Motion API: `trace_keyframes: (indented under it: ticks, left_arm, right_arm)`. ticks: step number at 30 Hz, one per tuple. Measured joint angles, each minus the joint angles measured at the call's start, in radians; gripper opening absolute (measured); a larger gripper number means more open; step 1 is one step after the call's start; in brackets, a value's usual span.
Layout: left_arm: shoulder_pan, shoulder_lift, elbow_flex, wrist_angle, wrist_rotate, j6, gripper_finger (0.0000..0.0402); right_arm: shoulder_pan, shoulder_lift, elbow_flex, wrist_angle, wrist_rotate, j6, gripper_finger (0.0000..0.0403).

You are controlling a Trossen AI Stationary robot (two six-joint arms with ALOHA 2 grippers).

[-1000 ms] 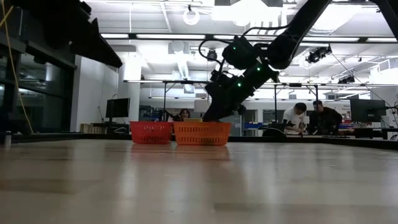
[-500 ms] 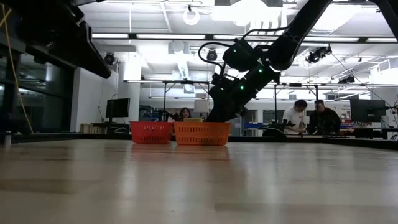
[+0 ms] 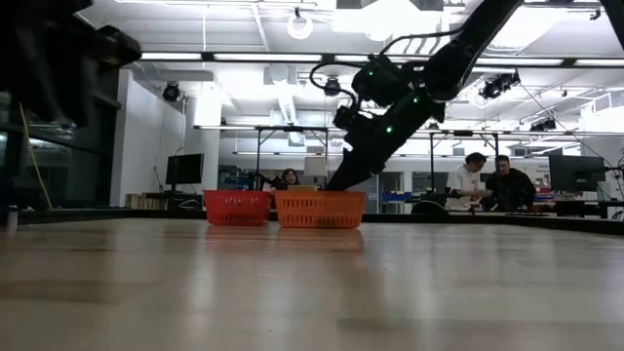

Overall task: Pick and place Stapler, Stapler remover, tape
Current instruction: Put the white staple remover into the red bin

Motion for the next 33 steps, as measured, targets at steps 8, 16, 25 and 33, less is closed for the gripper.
trace_keyframes:
  ticks: [8, 16, 25, 33]
  left_arm:
    - [0.000, 0.003, 0.000, -0.053, 0.165, 0.004, 0.0154]
    - [-0.032, 0.018, 0.000, -0.058, 0.263, 0.124, 0.0261]
    - [-0.146, 0.116, -0.001, -0.061, 0.259, 0.163, 0.0275]
    - [-0.190, 0.228, -0.001, -0.022, 0.259, 0.272, 0.0275]
  right_arm:
    - [0.056, -0.107, 0.000, -0.098, 0.083, -0.132, 0.0214]
    - [0.147, -0.254, 0.000, -0.289, 0.089, -0.156, 0.0232]
    - [0.295, -0.297, 0.000, -0.444, 0.164, -0.124, 0.0237]
    - [0.394, -0.297, 0.000, -0.463, 0.205, -0.054, 0.0237]
